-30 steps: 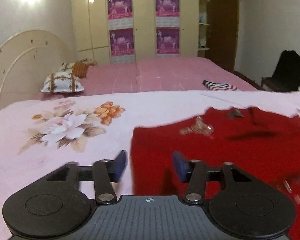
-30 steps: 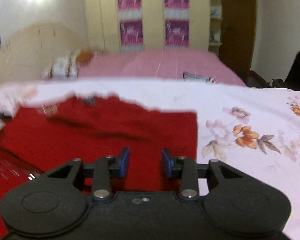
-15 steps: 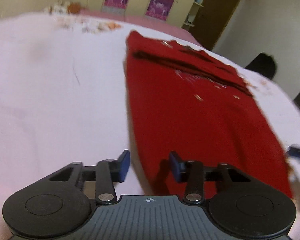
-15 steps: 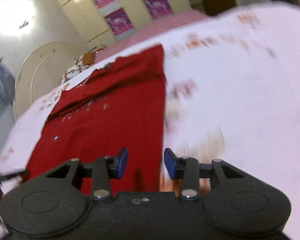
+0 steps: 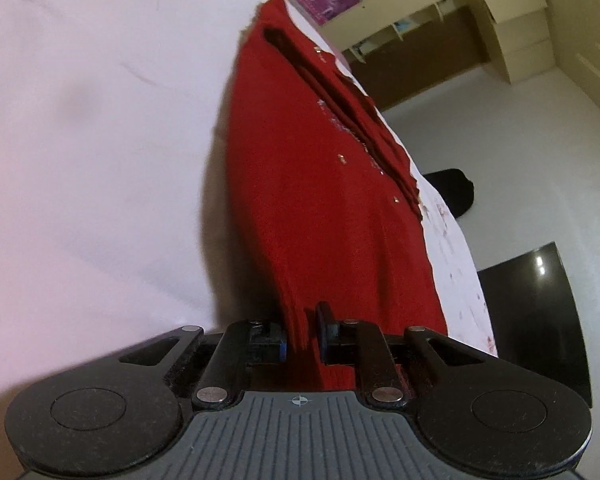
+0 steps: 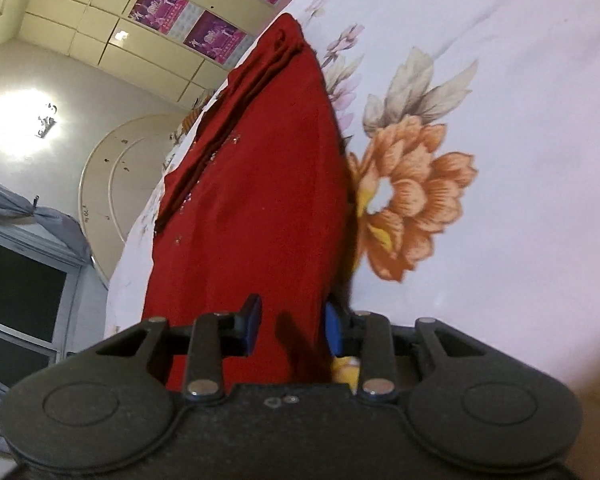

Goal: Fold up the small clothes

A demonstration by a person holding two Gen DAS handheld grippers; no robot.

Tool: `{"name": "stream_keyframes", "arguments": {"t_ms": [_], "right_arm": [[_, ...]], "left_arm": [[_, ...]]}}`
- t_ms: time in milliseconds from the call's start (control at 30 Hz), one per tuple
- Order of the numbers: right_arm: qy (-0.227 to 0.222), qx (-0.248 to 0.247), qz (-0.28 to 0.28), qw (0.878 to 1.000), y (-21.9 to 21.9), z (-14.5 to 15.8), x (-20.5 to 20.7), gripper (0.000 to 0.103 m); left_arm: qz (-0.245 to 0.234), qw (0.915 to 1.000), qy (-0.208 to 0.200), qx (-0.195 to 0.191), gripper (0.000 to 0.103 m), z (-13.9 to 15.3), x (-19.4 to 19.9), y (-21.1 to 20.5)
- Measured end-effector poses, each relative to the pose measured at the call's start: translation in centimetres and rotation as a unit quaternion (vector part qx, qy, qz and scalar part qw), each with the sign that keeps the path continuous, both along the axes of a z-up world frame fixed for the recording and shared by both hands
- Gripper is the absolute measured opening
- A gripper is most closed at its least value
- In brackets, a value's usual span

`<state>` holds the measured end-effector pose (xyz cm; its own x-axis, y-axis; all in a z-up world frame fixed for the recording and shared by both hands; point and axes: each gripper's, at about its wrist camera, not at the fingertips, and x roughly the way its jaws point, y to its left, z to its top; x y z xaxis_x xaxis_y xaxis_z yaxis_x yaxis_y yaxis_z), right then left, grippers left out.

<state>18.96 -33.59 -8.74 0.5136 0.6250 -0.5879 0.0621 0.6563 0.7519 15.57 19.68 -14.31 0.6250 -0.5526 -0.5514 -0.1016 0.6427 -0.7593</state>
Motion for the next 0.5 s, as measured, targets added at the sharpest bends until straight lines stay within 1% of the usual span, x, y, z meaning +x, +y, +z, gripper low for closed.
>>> {"name": "stream_keyframes", "arguments": {"t_ms": [33, 67, 100, 133, 167, 233, 300, 333, 367, 400, 433, 467, 500], "right_arm": [[-0.001, -0.002, 0.002, 1.000, 0.1, 0.0, 0.3, 0.024], [-0.001, -0.008, 0.005, 1.000, 0.4, 0.0, 0.4, 0.019], [-0.001, -0.025, 0.010, 1.000, 0.7, 0.1, 0.7, 0.006], [-0.002, -0.044, 0.014, 0.999, 1.1, 0.3, 0.9, 0.005], [-0.013, -0.058, 0.019, 0.998, 1.3, 0.7, 1.0, 0.005], [-0.038, -0.075, 0.012, 0.996, 1.1, 1.9, 0.1, 0.005], [-0.076, -0.073, 0.008, 0.994, 0.7, 3.8, -0.9, 0.005], [-0.099, -0.077, 0.007, 0.992, 0.6, 4.8, -1.5, 0.005], [-0.114, -0.075, 0.003, 0.991, 0.3, 5.5, -2.1, 0.004], [-0.122, -0.066, -0.003, 0.990, -0.2, 5.6, -2.4, 0.004], [-0.126, -0.060, -0.008, 0.990, -0.4, 5.3, -2.6, 0.004], [-0.116, -0.056, -0.014, 0.992, -0.5, 4.3, -2.5, 0.004], [-0.087, -0.069, -0.016, 0.994, -0.4, 2.8, -1.9, 0.004]], "left_arm": [[0.000, 0.9999, 0.001, 0.013, 0.007, 0.1, 0.3, -0.3], [-0.001, 0.9998, -0.002, 0.020, 0.007, 0.1, 0.4, -0.5], [0.000, 0.9997, -0.006, 0.024, 0.004, 0.4, 0.4, -0.7], [0.003, 0.9993, -0.010, 0.037, 0.004, 0.8, 0.2, -0.8], [0.008, 0.9987, -0.022, 0.045, 0.004, 1.7, -0.2, -0.7], [0.019, 0.9969, -0.070, 0.029, 0.004, 3.7, -1.4, -0.2], [0.026, 0.9951, -0.089, 0.034, 0.003, 4.9, -2.7, 0.5], [0.026, 0.9947, -0.092, 0.038, 0.003, 4.9, -3.1, 0.8], [0.028, 0.9951, -0.084, 0.044, 0.003, 4.4, -3.4, 1.1], [0.027, 0.9959, -0.068, 0.054, 0.003, 3.5, -3.4, 1.1], [0.019, 0.9958, -0.049, 0.075, 0.003, 2.4, -3.3, 0.8], [0.016, 0.9957, -0.037, 0.084, 0.003, 1.3, -3.3, 0.6], [0.029, 0.9966, -0.044, 0.063, 0.003, 0.9, -3.5, 0.8]]}}
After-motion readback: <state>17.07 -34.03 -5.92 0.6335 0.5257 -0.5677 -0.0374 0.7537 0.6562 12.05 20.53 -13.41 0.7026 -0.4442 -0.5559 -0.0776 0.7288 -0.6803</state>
